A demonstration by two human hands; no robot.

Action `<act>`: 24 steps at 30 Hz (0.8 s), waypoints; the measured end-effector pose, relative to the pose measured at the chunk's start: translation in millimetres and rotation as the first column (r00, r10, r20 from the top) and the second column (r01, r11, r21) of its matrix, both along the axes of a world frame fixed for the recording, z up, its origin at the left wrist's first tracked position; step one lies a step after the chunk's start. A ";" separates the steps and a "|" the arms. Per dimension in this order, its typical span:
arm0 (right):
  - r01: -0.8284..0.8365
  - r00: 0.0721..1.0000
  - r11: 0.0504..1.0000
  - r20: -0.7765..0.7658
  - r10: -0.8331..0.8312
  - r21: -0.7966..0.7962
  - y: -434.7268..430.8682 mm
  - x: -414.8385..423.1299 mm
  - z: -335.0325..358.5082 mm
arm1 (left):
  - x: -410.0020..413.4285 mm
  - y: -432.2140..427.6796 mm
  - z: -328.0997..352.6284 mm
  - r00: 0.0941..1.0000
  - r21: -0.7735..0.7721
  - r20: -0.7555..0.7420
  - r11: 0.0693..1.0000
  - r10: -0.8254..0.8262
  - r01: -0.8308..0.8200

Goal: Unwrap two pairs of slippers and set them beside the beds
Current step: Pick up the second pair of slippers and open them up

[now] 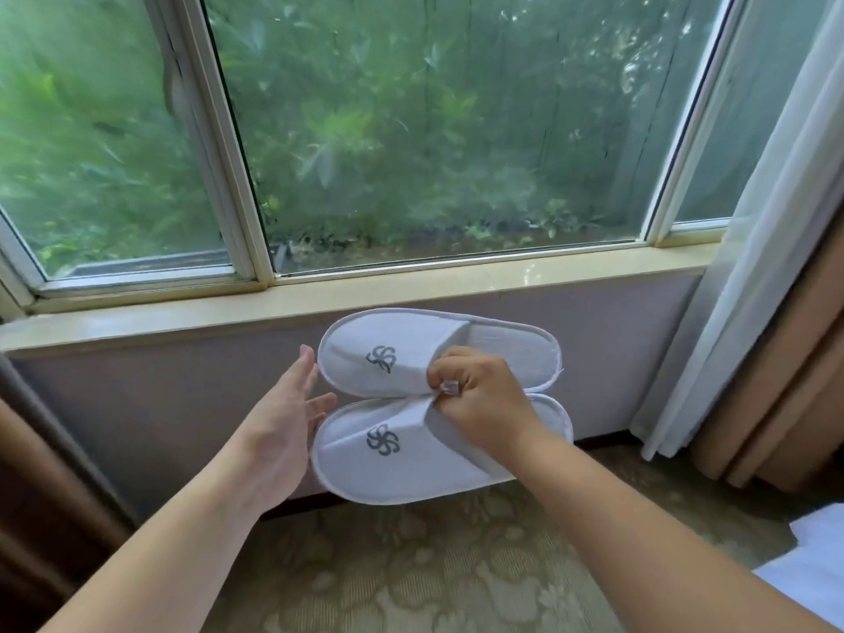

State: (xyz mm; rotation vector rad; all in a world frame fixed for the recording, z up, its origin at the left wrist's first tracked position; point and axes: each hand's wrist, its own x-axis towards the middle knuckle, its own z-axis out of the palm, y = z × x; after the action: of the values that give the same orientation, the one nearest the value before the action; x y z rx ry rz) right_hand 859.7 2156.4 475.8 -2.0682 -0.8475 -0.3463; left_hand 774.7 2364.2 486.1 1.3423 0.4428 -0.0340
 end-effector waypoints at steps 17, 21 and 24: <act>0.532 0.847 0.844 -0.052 -0.529 0.070 -8.8 157.6 -39.9 | 291.3 -6.6 -34.7 0.890 0.040 -0.102 0.892 -0.444 0.450; 0.666 0.746 0.744 -0.056 -0.664 0.049 -55.5 165.5 -50.3 | 327.8 -63.9 -48.2 0.761 0.069 -0.144 0.761 -0.633 0.645; 0.741 0.672 0.671 -0.038 -0.740 0.020 -91.2 173.0 -63.3 | 353.4 -111.3 -65.8 0.672 0.117 -0.157 0.662 -0.724 0.740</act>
State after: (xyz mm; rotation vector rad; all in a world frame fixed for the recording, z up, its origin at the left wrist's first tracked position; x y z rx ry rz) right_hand 1032.7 2065.2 412.5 -2.2984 0.0861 -0.7603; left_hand 1128.1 2252.9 420.3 1.6245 -0.0570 -0.7632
